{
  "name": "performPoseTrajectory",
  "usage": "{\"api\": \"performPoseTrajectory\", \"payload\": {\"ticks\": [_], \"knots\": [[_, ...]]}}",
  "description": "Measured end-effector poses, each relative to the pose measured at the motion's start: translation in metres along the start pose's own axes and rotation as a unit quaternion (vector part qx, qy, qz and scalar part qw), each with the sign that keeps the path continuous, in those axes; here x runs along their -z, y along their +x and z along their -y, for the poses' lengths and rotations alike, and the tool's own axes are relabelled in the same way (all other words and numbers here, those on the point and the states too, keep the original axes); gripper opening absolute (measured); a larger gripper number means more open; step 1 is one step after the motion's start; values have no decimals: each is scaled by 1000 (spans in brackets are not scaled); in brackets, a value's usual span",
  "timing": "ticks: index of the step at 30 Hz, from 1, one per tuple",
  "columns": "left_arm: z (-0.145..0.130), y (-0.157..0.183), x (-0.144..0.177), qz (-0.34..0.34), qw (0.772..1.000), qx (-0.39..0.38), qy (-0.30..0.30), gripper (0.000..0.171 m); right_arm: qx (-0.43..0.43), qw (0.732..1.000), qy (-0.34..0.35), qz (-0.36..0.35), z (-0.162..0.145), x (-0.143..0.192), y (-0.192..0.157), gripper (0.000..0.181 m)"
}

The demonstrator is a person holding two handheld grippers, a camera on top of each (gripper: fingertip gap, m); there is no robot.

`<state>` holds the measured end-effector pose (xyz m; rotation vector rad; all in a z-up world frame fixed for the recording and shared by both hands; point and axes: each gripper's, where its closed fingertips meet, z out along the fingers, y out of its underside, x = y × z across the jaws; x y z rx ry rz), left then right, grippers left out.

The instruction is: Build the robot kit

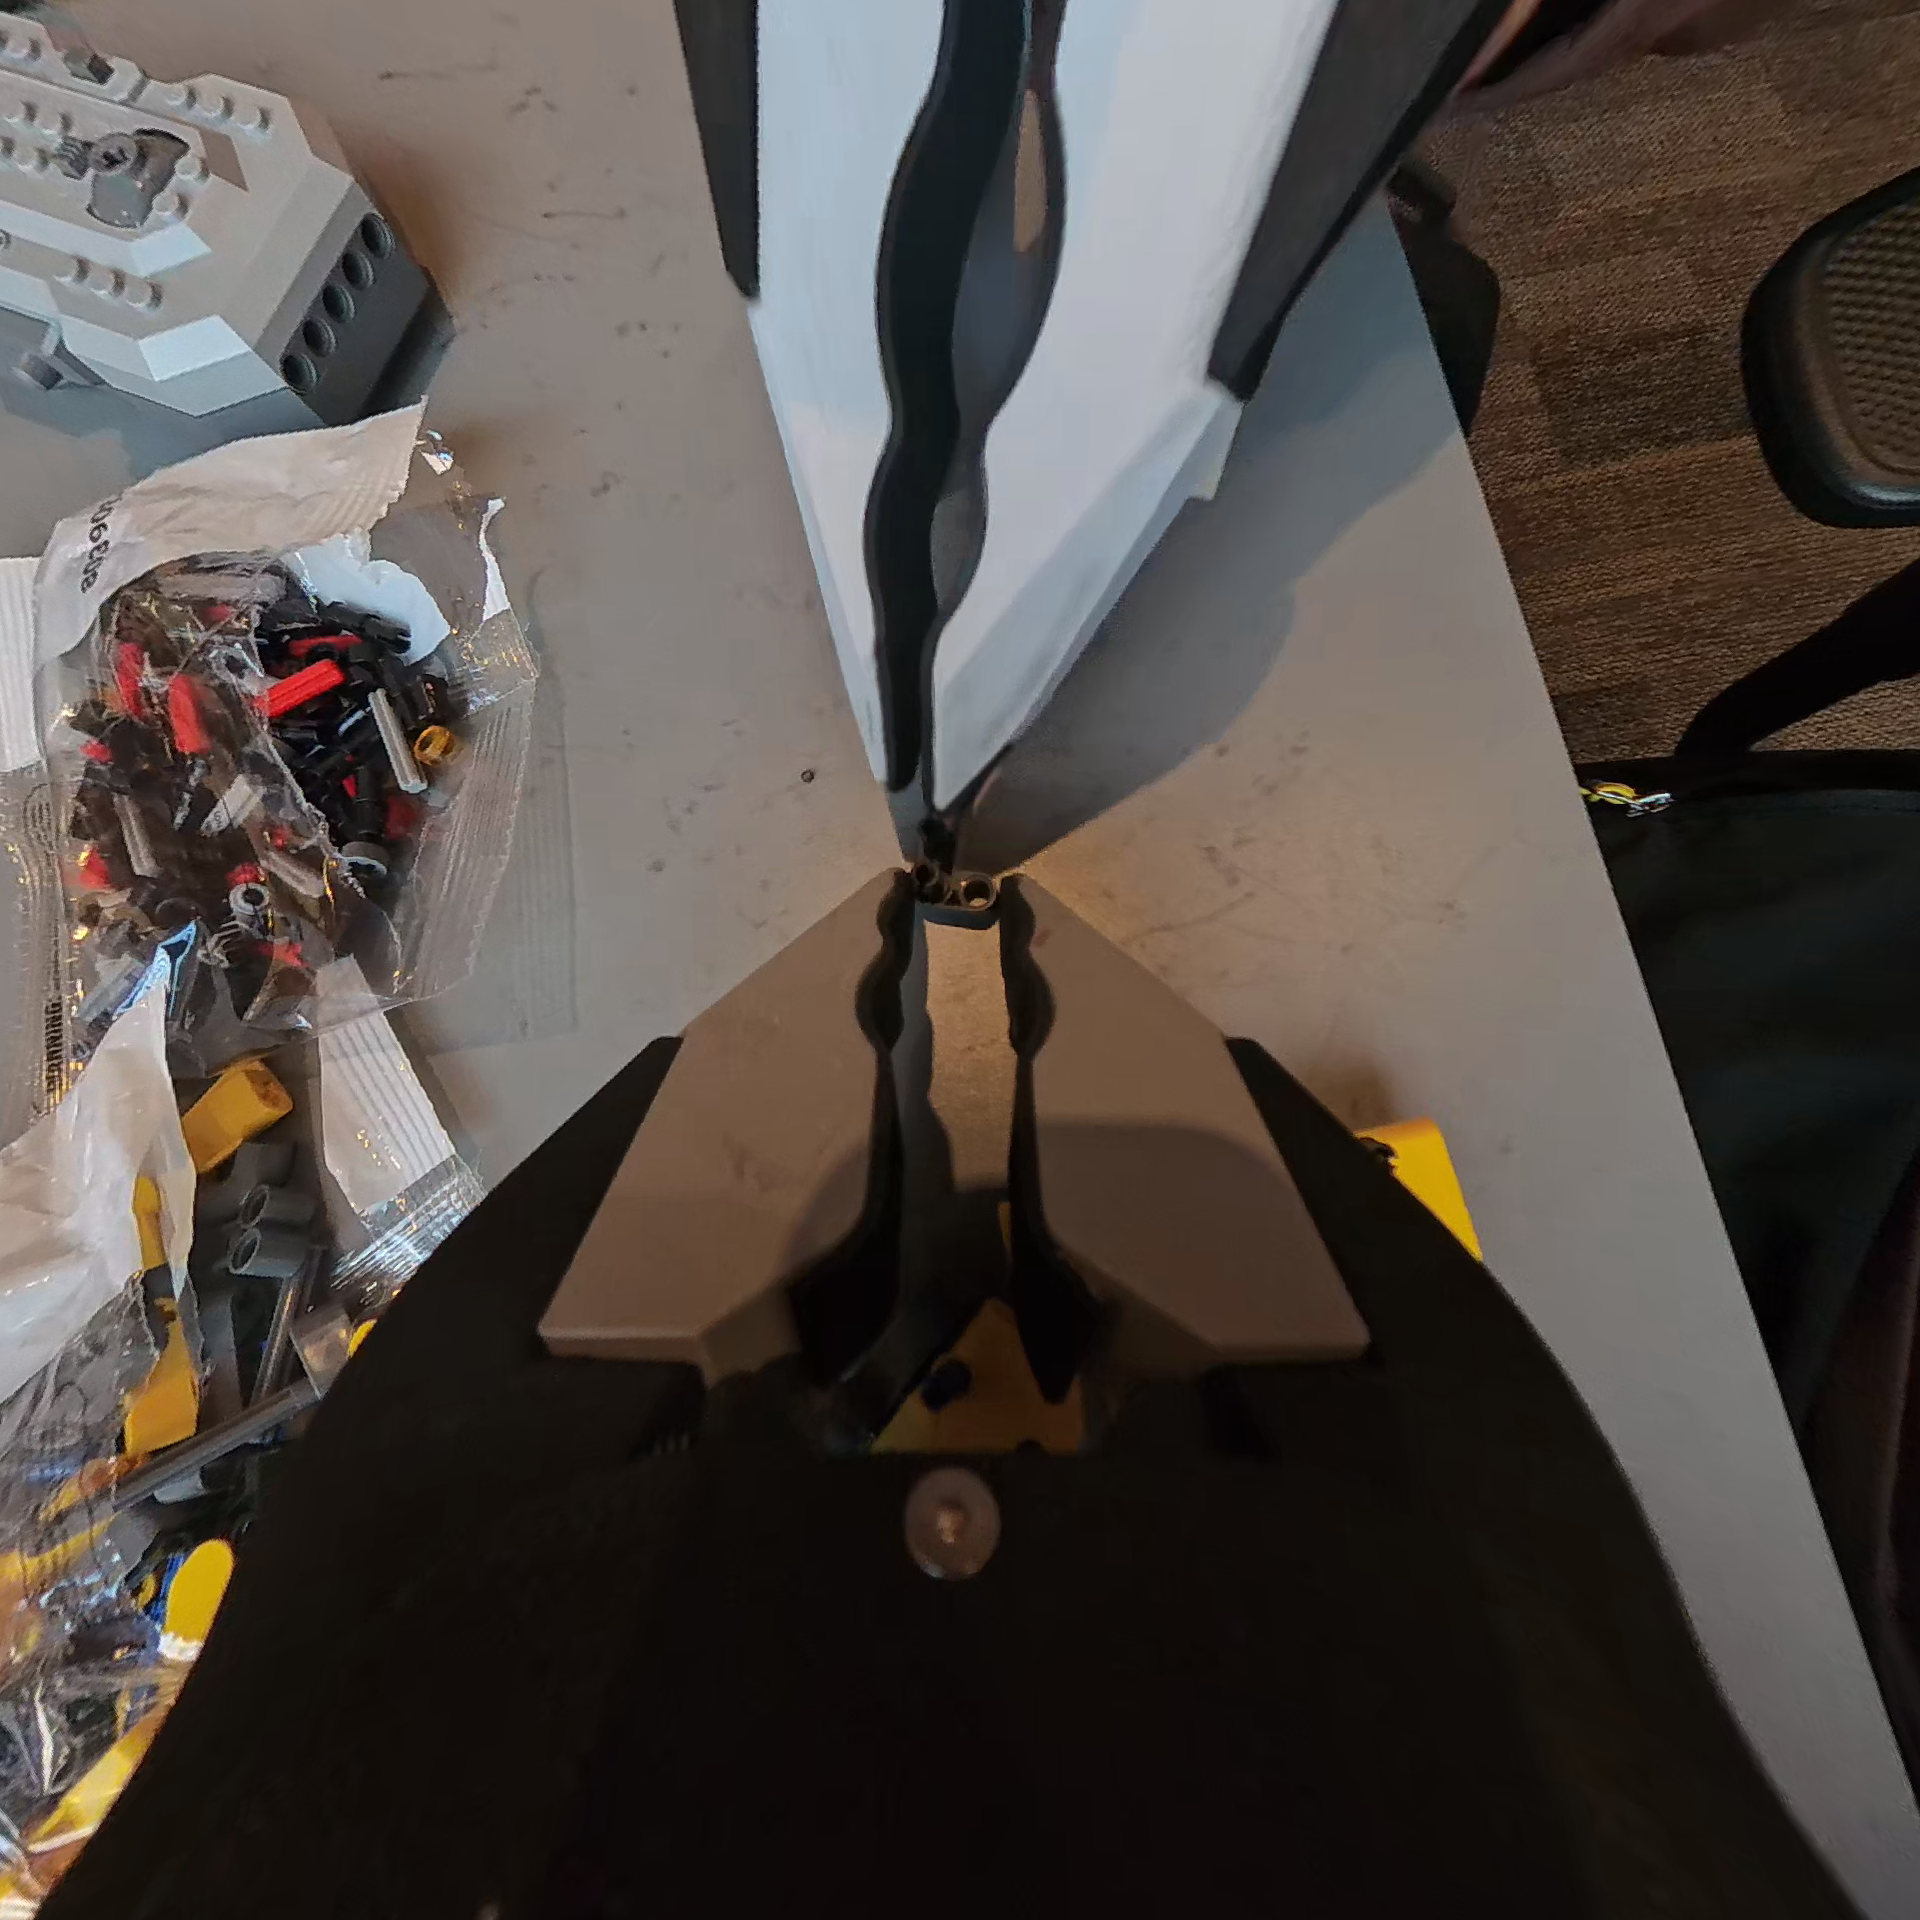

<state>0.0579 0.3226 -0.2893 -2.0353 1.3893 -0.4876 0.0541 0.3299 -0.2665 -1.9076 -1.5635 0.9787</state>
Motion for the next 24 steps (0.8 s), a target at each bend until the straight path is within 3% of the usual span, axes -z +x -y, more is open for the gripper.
{"api": "performPoseTrajectory", "payload": {"ticks": [4, 17, 22, 24], "knots": [[1, 0, -1, -1, 1000, 1, 0, 14, 1, 1000, 27, -3, 7, 8, 1, 0], [0, 1, 0, 0, 1000, 3, 1, 13, 40, 997, -56, -45, -15, -5, 9, 0], [1, 1, 0, 2, 1000, 1, 1, 13, 23, 999, 5, -47, -3, 5, 6, 0], [1, 1, 0, 4, 1000, 0, 1, 13, 28, 998, -3, -62, -12, 7, 11, 12]]}}
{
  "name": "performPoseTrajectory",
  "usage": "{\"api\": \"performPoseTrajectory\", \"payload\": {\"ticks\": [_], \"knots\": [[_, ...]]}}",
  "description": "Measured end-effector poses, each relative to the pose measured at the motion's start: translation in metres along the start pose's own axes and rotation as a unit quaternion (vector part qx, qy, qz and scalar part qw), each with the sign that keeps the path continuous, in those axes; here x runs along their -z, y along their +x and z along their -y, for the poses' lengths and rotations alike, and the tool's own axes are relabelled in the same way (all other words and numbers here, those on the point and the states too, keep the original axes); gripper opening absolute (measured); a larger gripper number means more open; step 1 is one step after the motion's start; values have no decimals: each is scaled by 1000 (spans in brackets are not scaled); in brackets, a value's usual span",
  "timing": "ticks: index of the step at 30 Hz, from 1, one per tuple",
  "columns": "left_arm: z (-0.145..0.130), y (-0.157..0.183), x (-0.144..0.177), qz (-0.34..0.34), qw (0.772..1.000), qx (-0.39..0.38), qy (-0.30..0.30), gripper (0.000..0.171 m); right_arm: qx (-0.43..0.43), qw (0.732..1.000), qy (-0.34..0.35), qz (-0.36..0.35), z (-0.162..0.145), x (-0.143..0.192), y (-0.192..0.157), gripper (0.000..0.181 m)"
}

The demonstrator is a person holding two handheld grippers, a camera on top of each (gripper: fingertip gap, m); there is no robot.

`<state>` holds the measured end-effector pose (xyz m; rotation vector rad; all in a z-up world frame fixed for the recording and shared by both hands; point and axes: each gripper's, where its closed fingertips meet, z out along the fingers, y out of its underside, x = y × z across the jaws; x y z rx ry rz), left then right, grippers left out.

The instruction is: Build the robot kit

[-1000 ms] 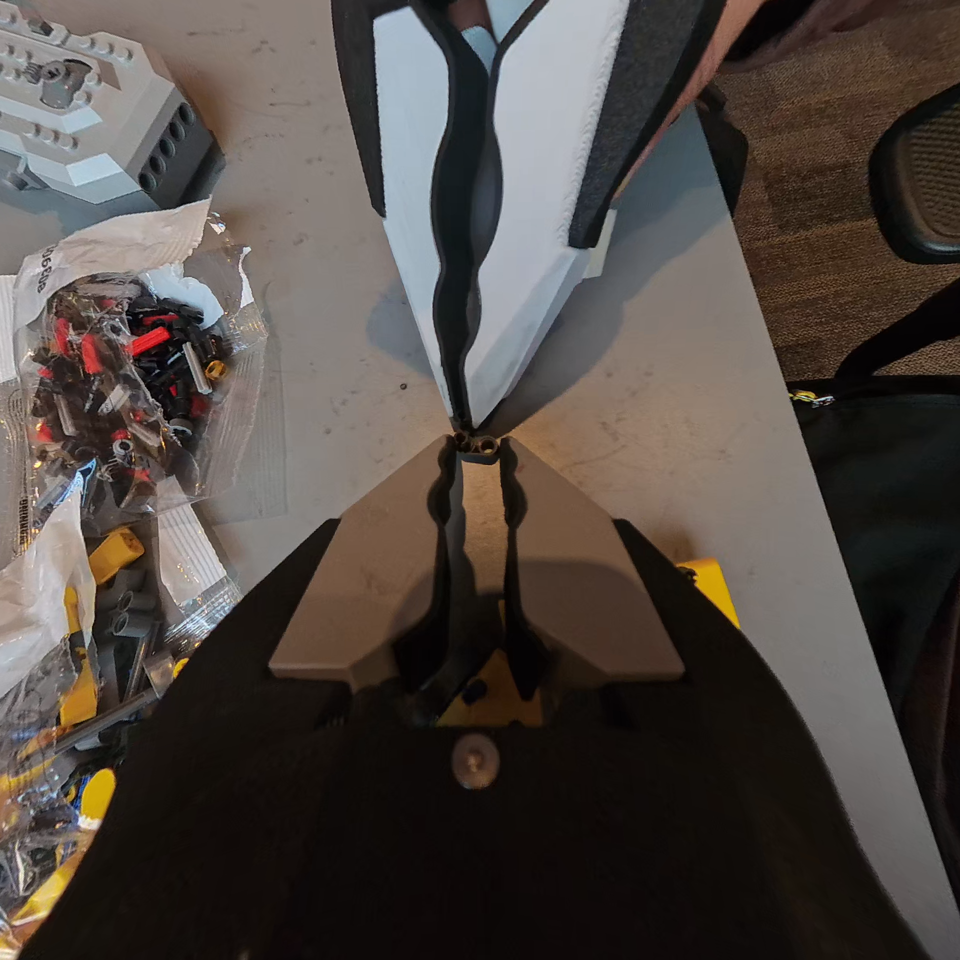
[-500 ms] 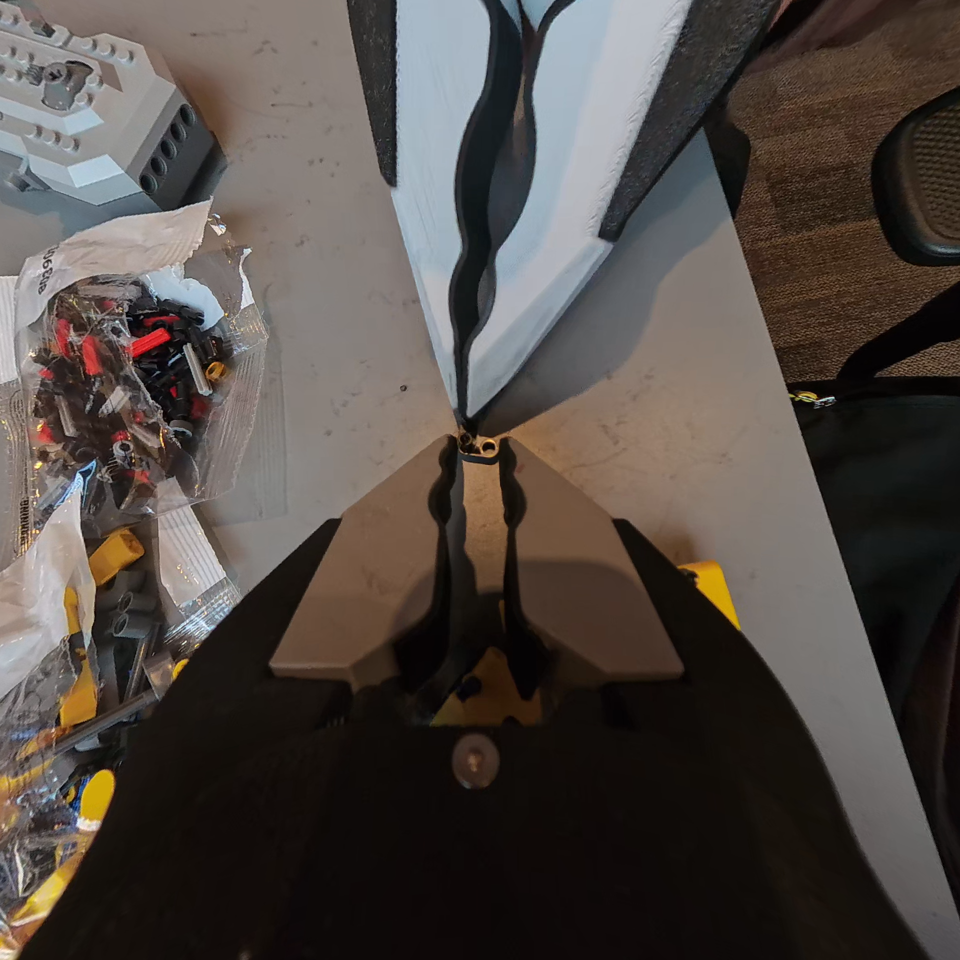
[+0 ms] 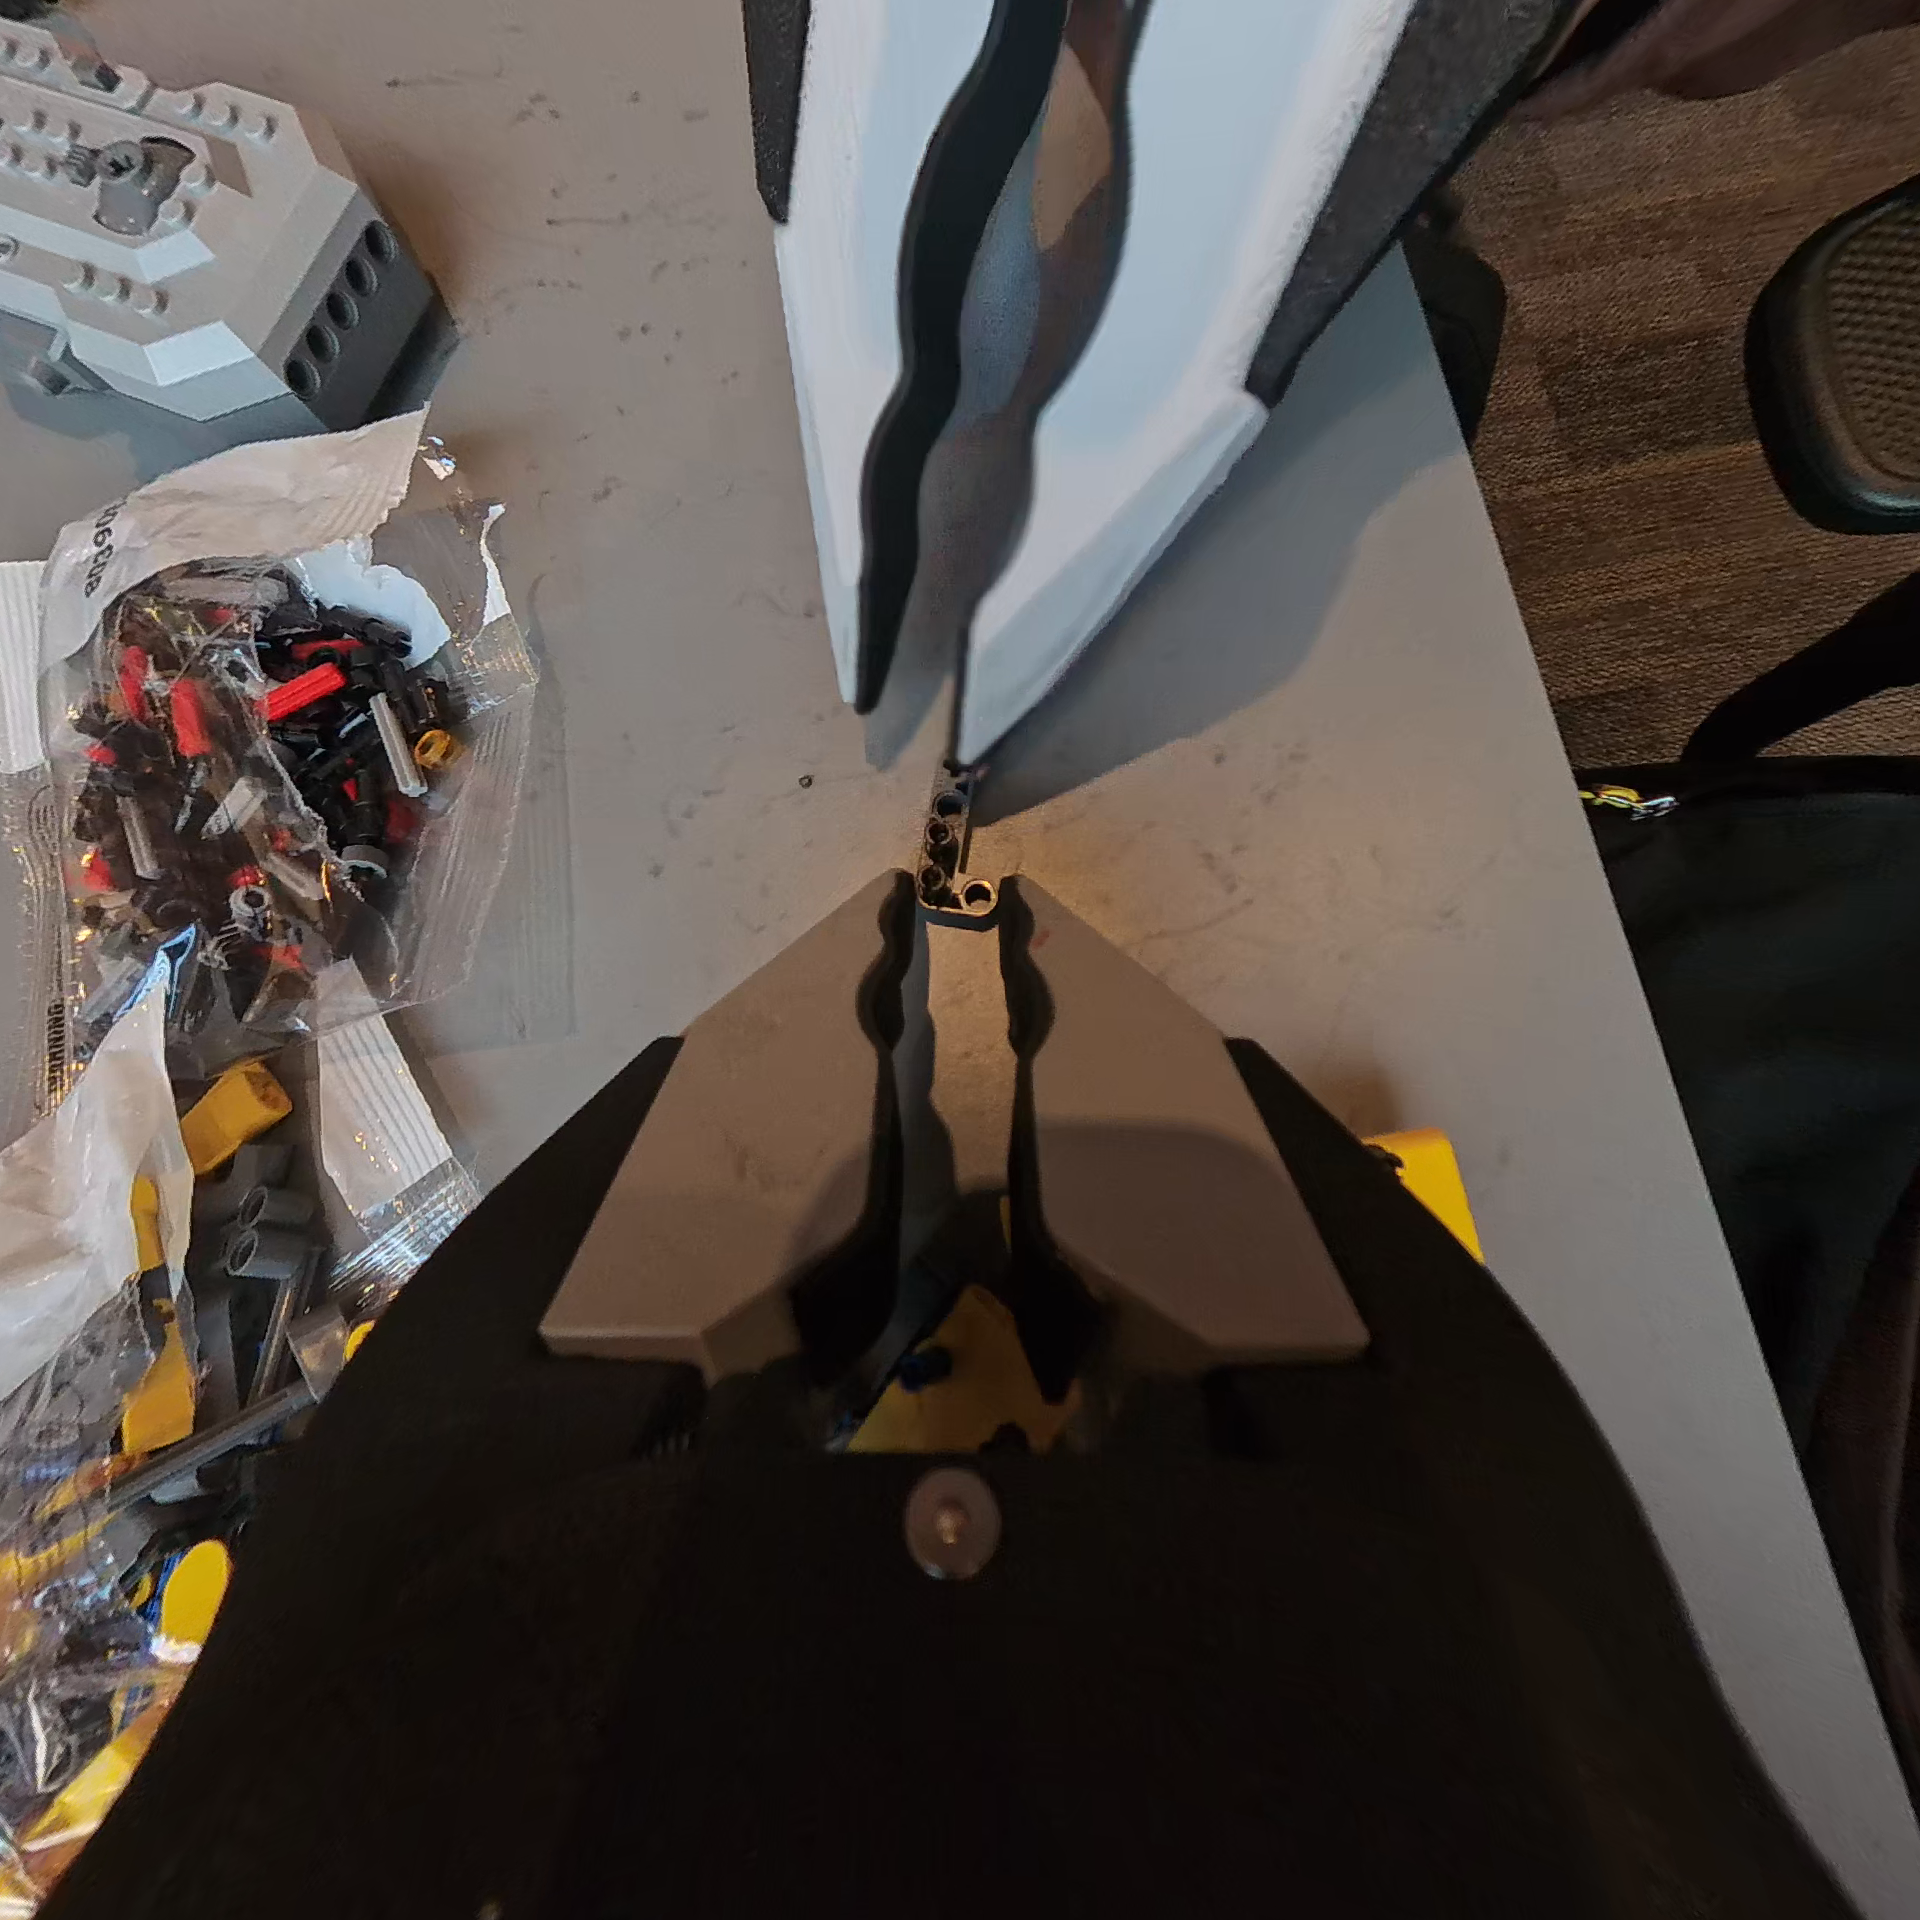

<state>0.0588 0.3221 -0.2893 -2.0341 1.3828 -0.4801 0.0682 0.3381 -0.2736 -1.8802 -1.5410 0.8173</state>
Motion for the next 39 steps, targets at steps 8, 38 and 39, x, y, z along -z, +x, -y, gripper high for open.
{"api": "performPoseTrajectory", "payload": {"ticks": [8, 38, 39], "knots": [[1, 0, 0, 19, 1000, -12, -7, 12, -16, 999, -48, 18, -17, -7, -16, 19], [27, -42, 50, 147, 982, 51, 110, 26, -60, 993, 61, -82, 2, 9, 6, 9], [28, -43, 52, 153, 980, 50, 114, 26, -61, 993, 55, -84, 0, 8, 7, 9]]}}
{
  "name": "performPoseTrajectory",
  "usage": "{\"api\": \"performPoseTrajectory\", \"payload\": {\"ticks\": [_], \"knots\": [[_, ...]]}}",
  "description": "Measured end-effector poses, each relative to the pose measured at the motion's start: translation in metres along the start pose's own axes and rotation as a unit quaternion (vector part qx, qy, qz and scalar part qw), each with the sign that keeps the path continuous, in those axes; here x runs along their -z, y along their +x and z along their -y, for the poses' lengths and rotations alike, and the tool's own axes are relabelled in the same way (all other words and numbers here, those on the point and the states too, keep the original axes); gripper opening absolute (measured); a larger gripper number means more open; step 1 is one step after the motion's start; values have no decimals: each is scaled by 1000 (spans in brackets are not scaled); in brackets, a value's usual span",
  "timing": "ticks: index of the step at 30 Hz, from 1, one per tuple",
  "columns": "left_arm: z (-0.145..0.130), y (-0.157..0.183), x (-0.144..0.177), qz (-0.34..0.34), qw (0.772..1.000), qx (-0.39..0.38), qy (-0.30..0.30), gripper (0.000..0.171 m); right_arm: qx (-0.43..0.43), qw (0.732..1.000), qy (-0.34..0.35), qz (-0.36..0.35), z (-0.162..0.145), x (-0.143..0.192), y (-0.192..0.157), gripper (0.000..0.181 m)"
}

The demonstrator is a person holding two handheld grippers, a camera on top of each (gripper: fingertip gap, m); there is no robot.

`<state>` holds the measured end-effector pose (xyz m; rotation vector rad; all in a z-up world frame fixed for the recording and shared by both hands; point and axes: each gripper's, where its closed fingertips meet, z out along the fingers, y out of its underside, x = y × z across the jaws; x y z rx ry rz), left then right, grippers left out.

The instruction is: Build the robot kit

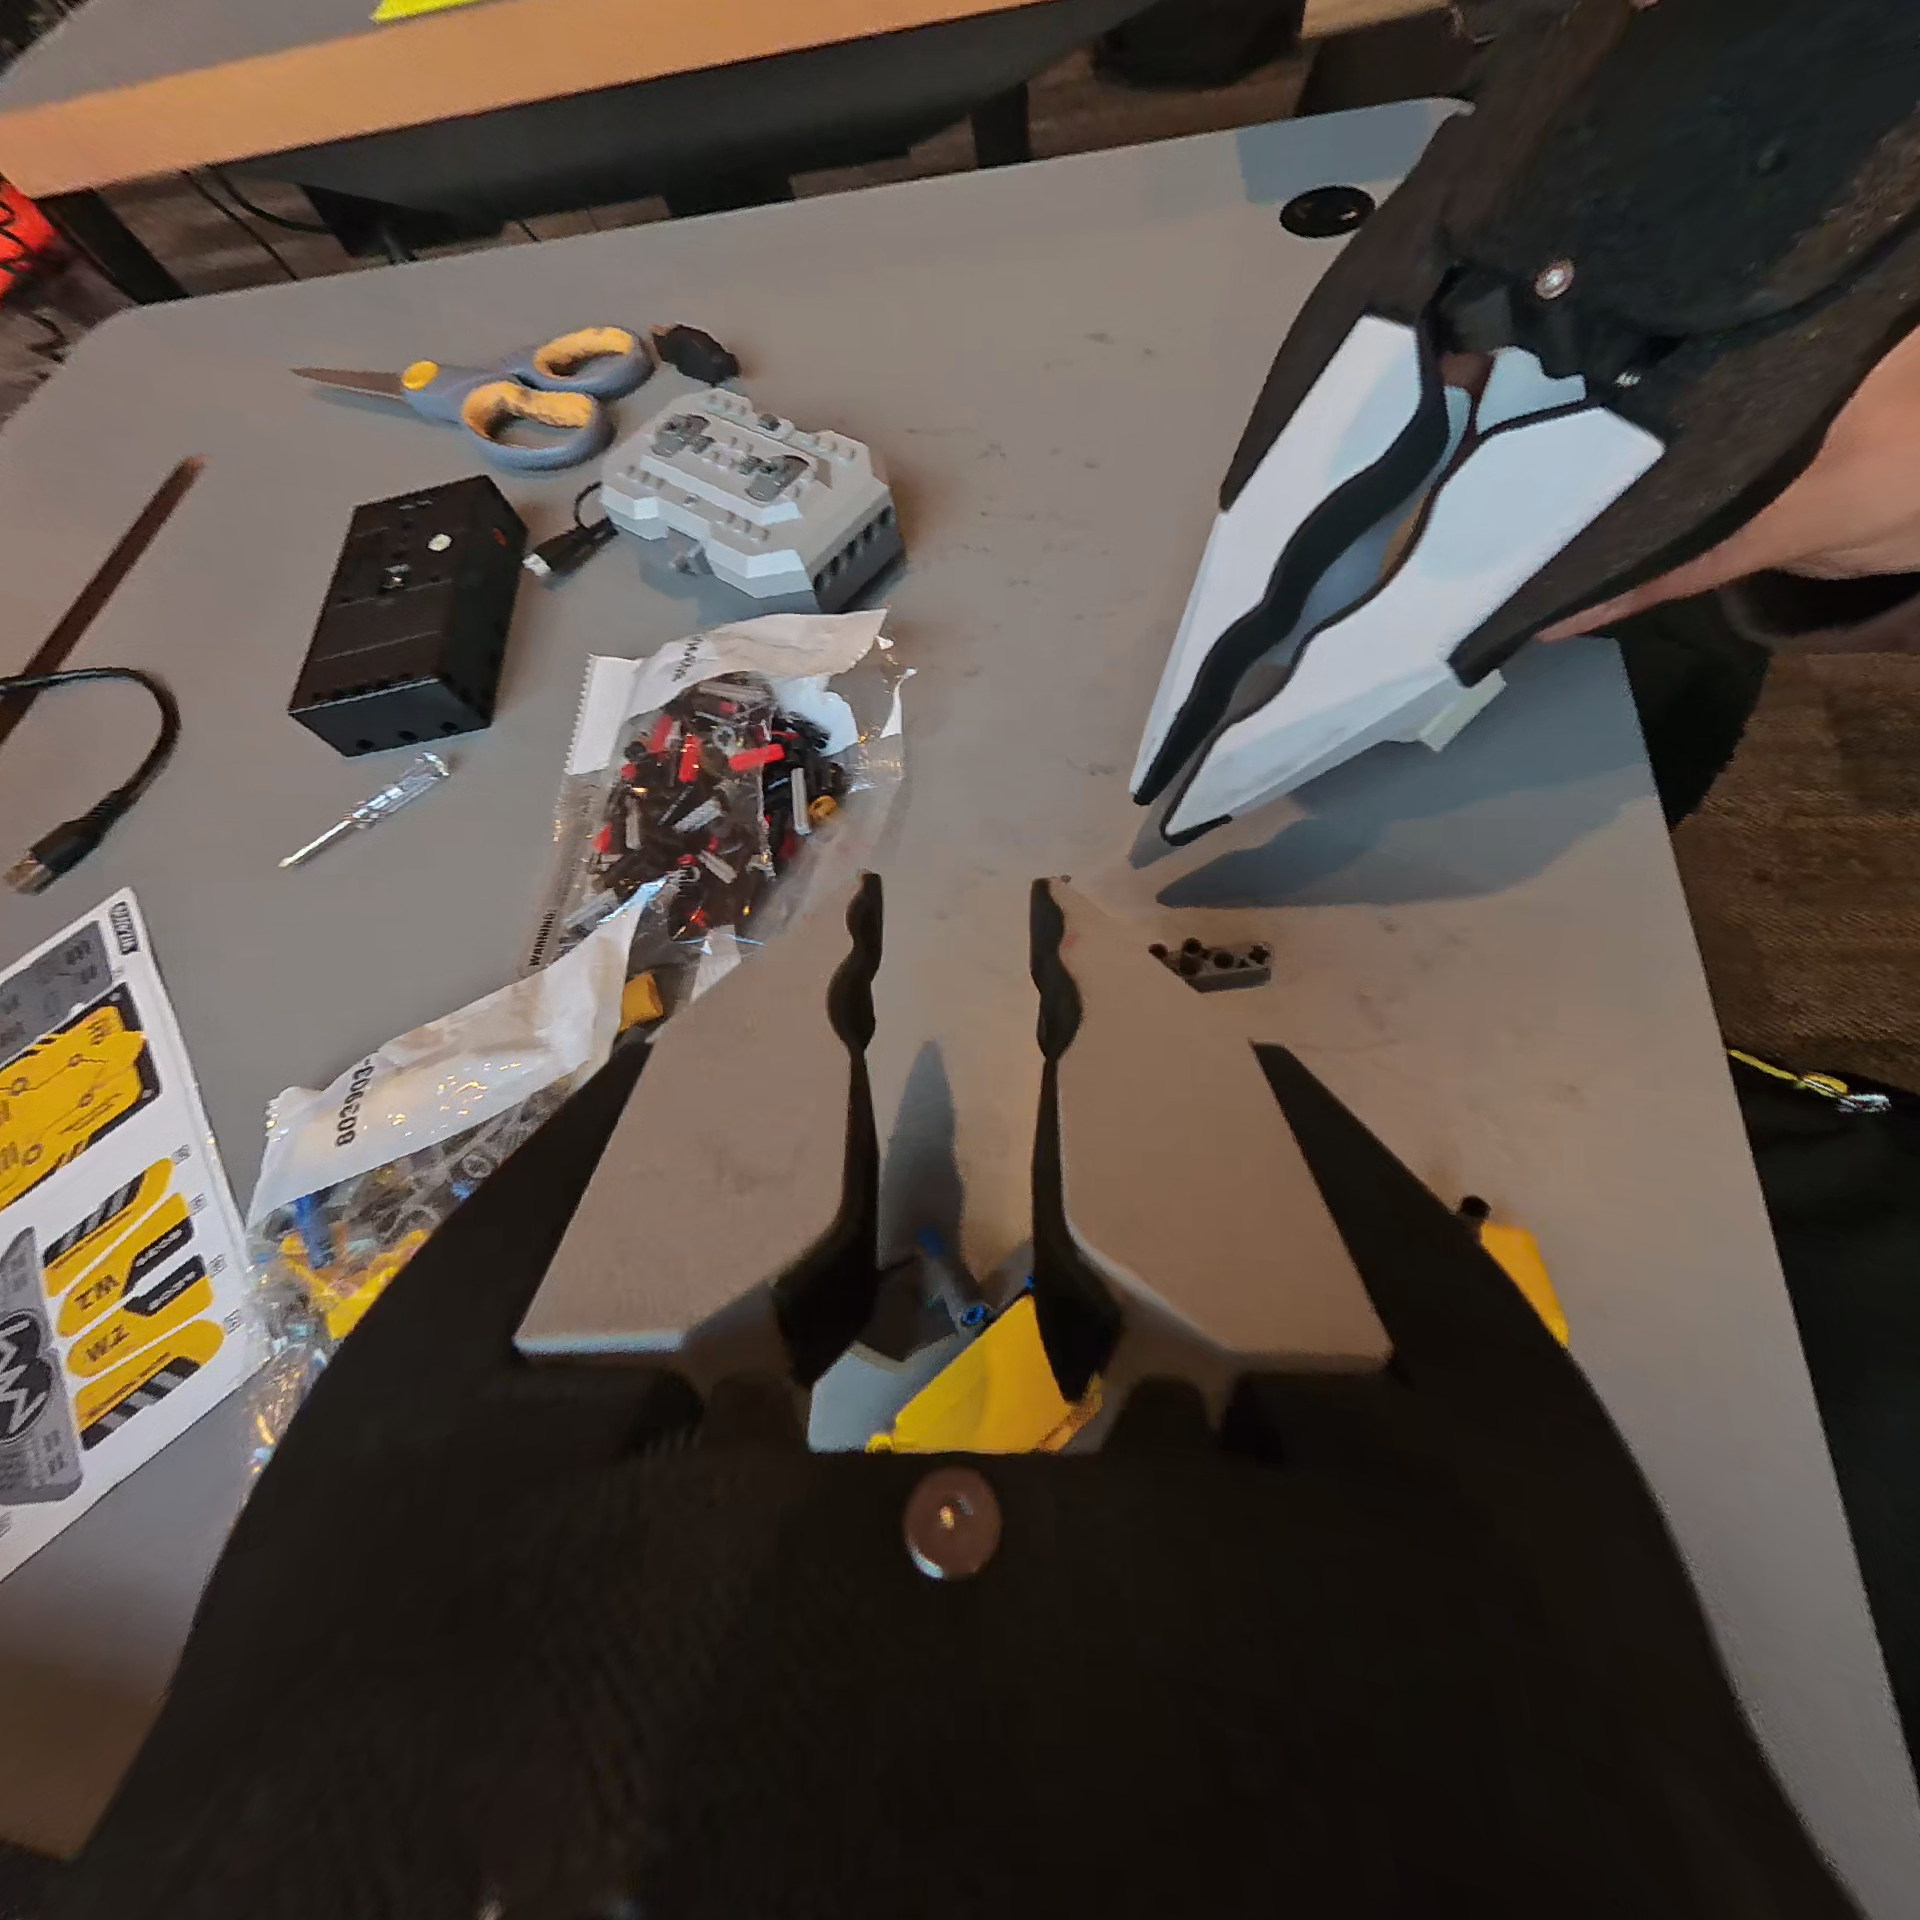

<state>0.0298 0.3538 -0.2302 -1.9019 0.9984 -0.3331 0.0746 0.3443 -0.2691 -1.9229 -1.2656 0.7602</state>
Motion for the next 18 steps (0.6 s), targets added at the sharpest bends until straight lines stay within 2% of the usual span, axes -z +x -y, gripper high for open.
{"api": "performPoseTrajectory", "payload": {"ticks": [4, 10, 18], "knots": [[2, -8, 11, 19, 1000, 7, 17, 25, 0, 1000, -23, 2, -5, -5, 1, 11], [-11, -27, 35, 48, 997, 46, 29, 21, -7, 1000, -19, 8, -4, -5, 1, 12], [-13, -39, 40, 66, 994, 85, 34, 20, -3, 999, -33, 27, -7, -7, -4, 14]]}}
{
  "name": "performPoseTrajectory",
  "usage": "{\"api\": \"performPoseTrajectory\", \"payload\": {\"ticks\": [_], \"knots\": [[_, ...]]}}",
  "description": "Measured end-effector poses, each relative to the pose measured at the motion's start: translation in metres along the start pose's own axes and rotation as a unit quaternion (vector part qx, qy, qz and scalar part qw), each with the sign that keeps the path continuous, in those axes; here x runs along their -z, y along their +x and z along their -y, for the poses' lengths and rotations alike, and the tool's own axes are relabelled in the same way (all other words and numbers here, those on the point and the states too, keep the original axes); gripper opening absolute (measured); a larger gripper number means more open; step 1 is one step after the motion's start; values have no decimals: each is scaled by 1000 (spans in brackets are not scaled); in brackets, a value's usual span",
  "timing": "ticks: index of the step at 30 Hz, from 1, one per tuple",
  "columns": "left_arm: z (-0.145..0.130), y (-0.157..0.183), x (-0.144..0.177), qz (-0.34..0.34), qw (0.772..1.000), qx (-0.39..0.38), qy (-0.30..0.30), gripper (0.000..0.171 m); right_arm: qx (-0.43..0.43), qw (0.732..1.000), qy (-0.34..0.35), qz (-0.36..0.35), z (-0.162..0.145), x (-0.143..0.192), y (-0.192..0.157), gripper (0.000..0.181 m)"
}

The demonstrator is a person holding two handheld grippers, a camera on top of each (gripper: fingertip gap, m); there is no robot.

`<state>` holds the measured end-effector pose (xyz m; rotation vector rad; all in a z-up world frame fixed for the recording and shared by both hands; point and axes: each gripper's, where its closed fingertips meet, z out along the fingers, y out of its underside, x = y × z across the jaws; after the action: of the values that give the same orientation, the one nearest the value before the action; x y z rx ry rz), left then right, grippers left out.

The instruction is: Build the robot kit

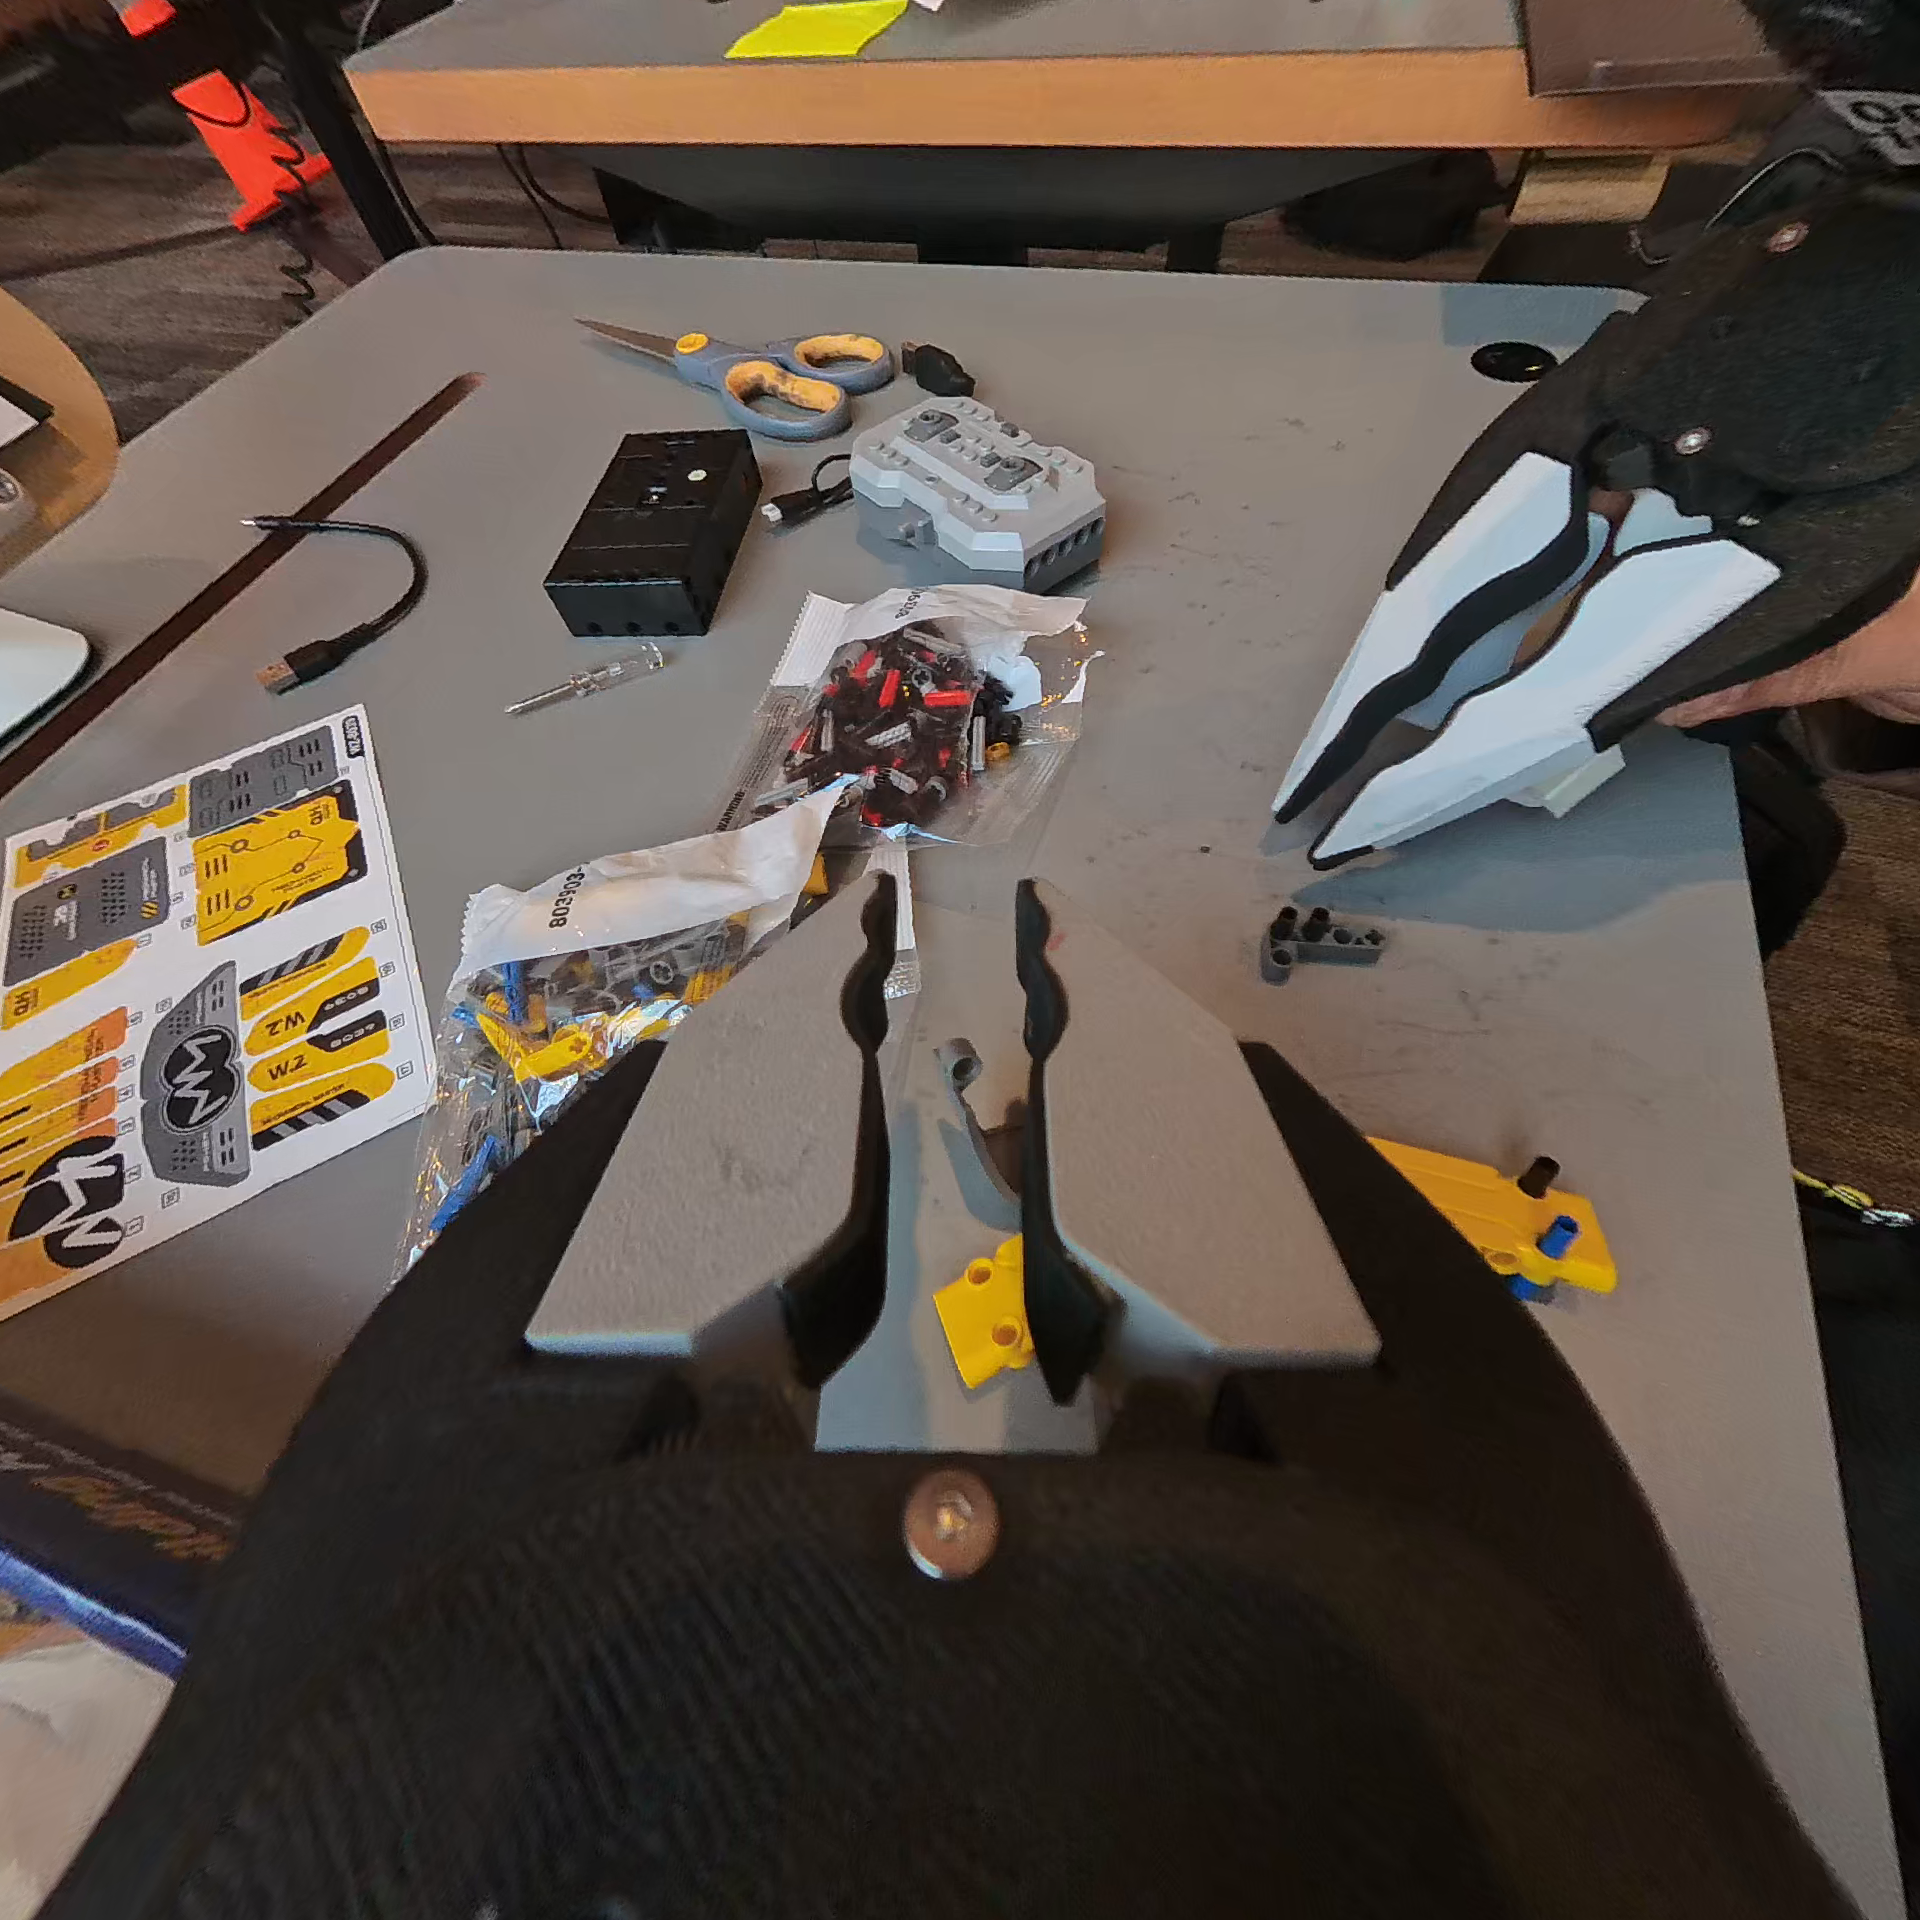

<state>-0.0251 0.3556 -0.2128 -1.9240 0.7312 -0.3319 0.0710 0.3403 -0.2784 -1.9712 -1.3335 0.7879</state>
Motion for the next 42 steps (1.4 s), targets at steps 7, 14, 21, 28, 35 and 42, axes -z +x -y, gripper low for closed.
{"api": "performPoseTrajectory", "payload": {"ticks": [7, 14, 21, 28, 35, 42], "knots": [[-12, 0, -10, 12, 1000, -14, -25, 19, 2, 1000, -1, 1, 0, 0, -1, 14], [-12, -2, -10, 17, 1000, -9, -21, 18, 4, 1000, -8, -1, -1, -2, -1, 14], [-14, -1, -11, 22, 999, -15, -25, 17, 7, 1000, -13, -8, -2, -3, -1, 14], [-16, -5, -11, 27, 999, -11, -27, 16, 6, 1000, -16, -4, -3, -4, -1, 14], [-15, -14, -8, 41, 999, 2, -26, 15, 4, 1000, -18, -2, -3, -5, -1, 15], [-21, -20, -10, 42, 998, 25, -31, 15, 12, 1000, -9, 9, -2, -3, -5, 16]]}}
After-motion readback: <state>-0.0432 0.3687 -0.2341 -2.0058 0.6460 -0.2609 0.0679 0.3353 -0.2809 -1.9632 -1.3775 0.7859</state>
